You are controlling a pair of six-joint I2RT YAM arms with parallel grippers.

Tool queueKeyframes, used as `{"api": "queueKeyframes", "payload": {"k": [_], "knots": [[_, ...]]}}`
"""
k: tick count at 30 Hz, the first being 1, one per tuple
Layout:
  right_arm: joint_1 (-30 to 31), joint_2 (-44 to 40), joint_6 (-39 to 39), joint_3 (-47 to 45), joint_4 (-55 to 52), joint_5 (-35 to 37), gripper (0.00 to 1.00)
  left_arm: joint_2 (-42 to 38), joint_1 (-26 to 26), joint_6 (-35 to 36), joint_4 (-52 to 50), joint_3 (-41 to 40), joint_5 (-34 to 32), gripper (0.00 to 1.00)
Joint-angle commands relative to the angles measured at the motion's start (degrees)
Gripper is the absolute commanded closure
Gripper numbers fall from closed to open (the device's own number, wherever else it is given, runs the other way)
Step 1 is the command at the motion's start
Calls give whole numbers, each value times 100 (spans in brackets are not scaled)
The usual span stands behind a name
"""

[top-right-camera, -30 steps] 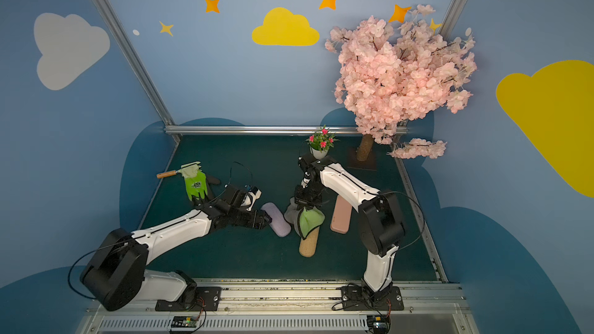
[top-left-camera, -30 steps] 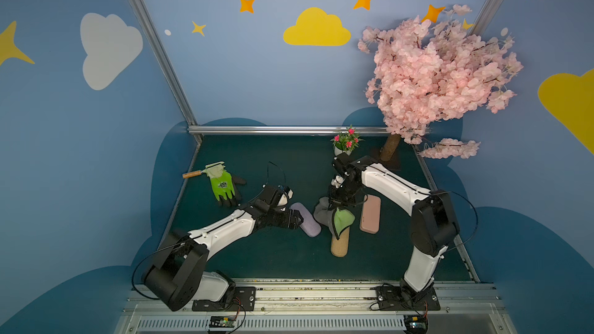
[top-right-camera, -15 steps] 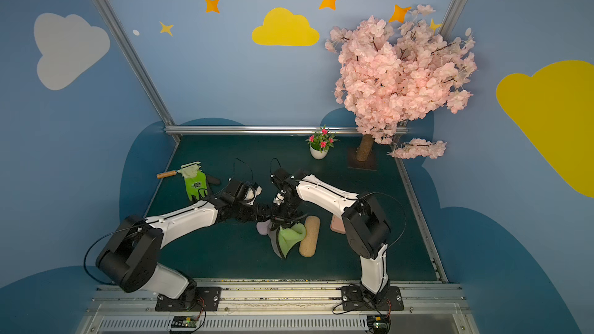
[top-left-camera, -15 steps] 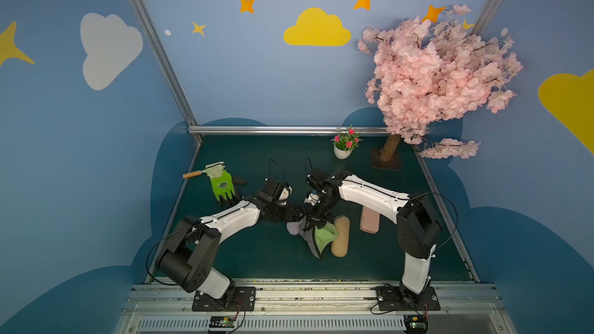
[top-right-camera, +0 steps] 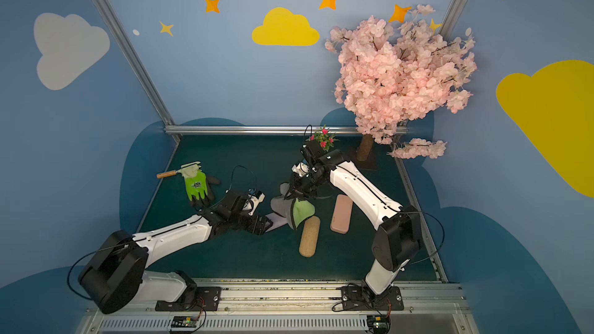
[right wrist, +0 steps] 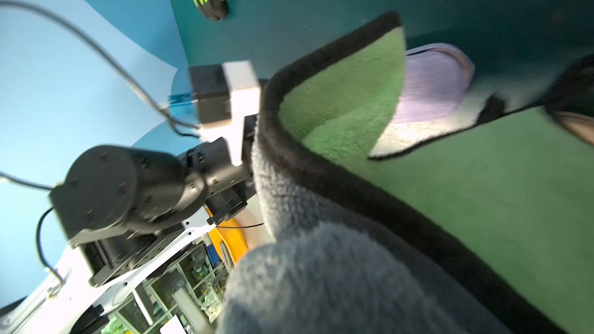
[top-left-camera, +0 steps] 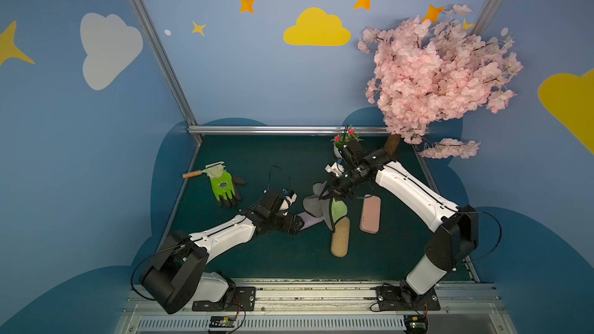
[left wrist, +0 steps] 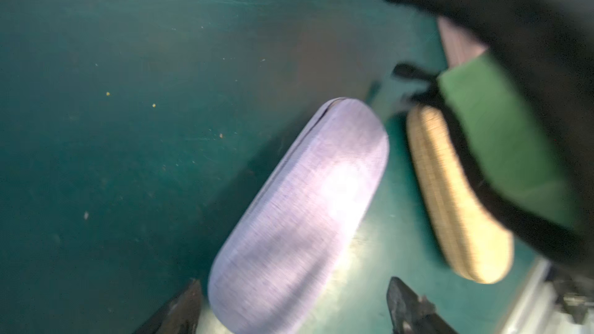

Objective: Wipe the eyeglass case
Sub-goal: Wipe the dirt from the eyeglass case.

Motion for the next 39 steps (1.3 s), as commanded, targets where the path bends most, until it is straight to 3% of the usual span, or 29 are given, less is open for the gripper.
{"api": "queueKeyframes", "payload": {"k": [1,6,8,10,14,16,19,20,23,26,31,35,36,39], "knots": [[302,422,494,-360,831,-399,100,256,-184,794,472,-86,-279,8],[546,909,993,-870,1841,-853,100,680,-247,876,935,-322,-216,17],[458,1077,764,-1138,1701,-713,100,802,-270,902,1114,-357,-163,23],[307,1317,168,-1129,945,-84,100,842,-275,862,1326,-436,-257,29],[110,1703,-492,-1071,213,898,100,1066,-270,861,1382,-413,-197,49],[32,1797,-798,-864,-254,1721,100,1159,-279,891,1375,-396,-144,61],[-54,1634,-1034,-502,-756,3237,100,1175,-279,899,1387,-411,-125,67],[-48,1563,-1106,-365,-839,3443,100,1174,-279,908,1391,-412,-120,68],[53,1389,-1336,76,-873,2908,100,1171,-285,934,1343,-395,-41,71],[252,1397,-1135,489,-671,1499,100,1130,-304,925,1301,-404,40,75],[422,1700,530,-255,1440,-458,100,1033,-353,867,1451,-555,-64,76],[275,2300,1067,-627,2476,-972,100,1005,-384,899,1540,-632,-44,79],[204,2420,879,-586,2330,-937,100,1021,-386,900,1541,-617,-53,82],[-139,2830,-419,-5,548,231,100,1022,-390,892,1523,-618,-81,85]]}}
